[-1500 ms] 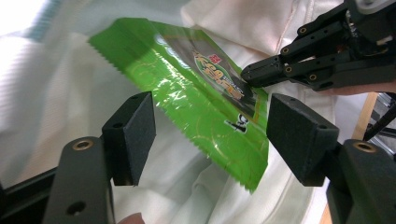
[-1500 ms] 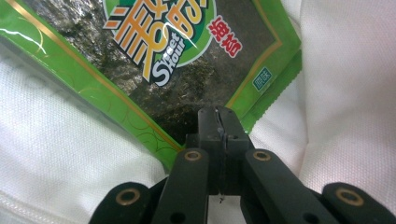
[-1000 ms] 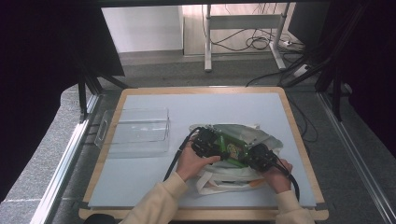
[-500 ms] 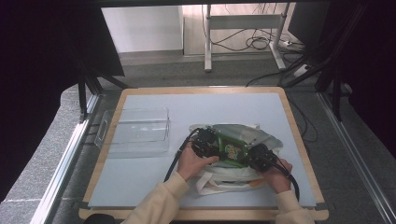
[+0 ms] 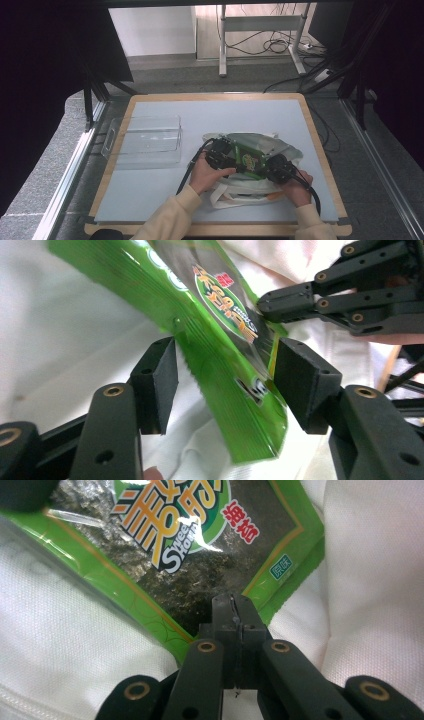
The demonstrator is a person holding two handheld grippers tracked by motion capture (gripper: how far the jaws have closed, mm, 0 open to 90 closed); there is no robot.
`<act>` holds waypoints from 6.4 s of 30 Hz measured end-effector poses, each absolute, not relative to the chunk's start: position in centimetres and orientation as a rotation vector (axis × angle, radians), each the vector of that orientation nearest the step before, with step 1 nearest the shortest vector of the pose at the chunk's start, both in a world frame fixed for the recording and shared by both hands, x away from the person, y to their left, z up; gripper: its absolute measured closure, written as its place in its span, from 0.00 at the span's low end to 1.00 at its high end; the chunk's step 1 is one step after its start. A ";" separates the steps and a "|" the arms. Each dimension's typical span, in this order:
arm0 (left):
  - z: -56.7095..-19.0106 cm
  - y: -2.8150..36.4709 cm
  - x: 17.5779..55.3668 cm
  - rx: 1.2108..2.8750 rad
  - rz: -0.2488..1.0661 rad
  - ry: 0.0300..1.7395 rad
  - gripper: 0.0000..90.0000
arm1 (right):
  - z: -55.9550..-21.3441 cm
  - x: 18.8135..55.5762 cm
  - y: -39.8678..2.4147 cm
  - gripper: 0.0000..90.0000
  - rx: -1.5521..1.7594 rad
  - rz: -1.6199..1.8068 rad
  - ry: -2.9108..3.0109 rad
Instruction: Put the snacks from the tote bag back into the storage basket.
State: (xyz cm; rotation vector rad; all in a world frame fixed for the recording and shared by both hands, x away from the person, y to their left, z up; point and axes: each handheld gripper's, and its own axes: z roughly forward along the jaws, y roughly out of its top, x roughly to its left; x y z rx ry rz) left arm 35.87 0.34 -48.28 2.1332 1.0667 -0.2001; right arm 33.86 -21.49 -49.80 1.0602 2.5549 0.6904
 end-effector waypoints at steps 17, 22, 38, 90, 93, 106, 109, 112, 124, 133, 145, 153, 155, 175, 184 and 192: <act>-48.3 0.2 35.9 2.125 -0.203 1.087 0.66 | -49.8 33.9 -21.5 0.99 1.052 0.690 2.559; -48.3 0.1 35.8 2.125 -0.206 1.085 0.74 | -49.7 33.8 -21.5 0.99 1.047 0.694 2.558; -48.4 1.1 35.4 2.056 -0.201 1.106 0.85 | -49.4 33.6 -21.6 0.83 1.036 0.721 2.561; -43.5 7.4 31.0 1.991 0.010 0.912 0.87 | -47.1 30.7 -24.4 0.64 1.073 0.921 2.457; -43.2 7.8 30.9 1.988 0.016 0.899 0.87 | -47.1 30.7 -24.4 0.64 1.073 0.920 2.459; -42.3 9.1 31.0 1.958 -0.009 0.868 0.87 | -47.1 30.7 -24.5 0.63 1.084 0.923 2.453; -41.7 9.5 31.0 1.959 -0.005 0.858 0.87 | -47.2 30.7 -24.5 0.63 1.086 0.926 2.458; -41.1 10.0 31.0 1.948 -0.003 0.844 0.87 | -47.2 30.7 -24.5 0.63 1.085 0.928 2.460; -39.1 12.4 31.7 1.945 0.049 0.831 0.87 | -47.2 30.7 -24.5 0.62 1.087 0.922 2.466; -37.9 14.3 32.7 1.949 0.087 0.840 0.87 | -47.3 30.8 -24.5 0.62 1.089 0.920 2.462; -37.9 15.8 34.6 1.970 0.086 0.863 0.87 | -47.4 30.8 -24.5 0.61 1.088 0.911 2.469; -37.7 16.4 35.1 1.965 0.073 0.841 0.87 | -47.5 30.9 -24.4 0.61 1.090 0.907 2.467; -37.6 16.5 35.2 1.971 0.075 0.843 0.87 | -47.5 30.9 -24.4 0.61 1.092 0.905 2.469; -34.1 18.3 35.5 2.077 0.171 0.777 0.87 | -47.6 31.0 -24.3 0.60 1.090 0.904 2.471; -33.6 19.2 35.9 2.136 0.193 0.753 0.87 | -47.7 31.0 -24.2 0.60 1.089 0.900 2.478; -32.9 20.2 36.4 2.160 0.216 0.747 0.87 | -47.7 31.0 -24.2 0.60 1.091 0.899 2.479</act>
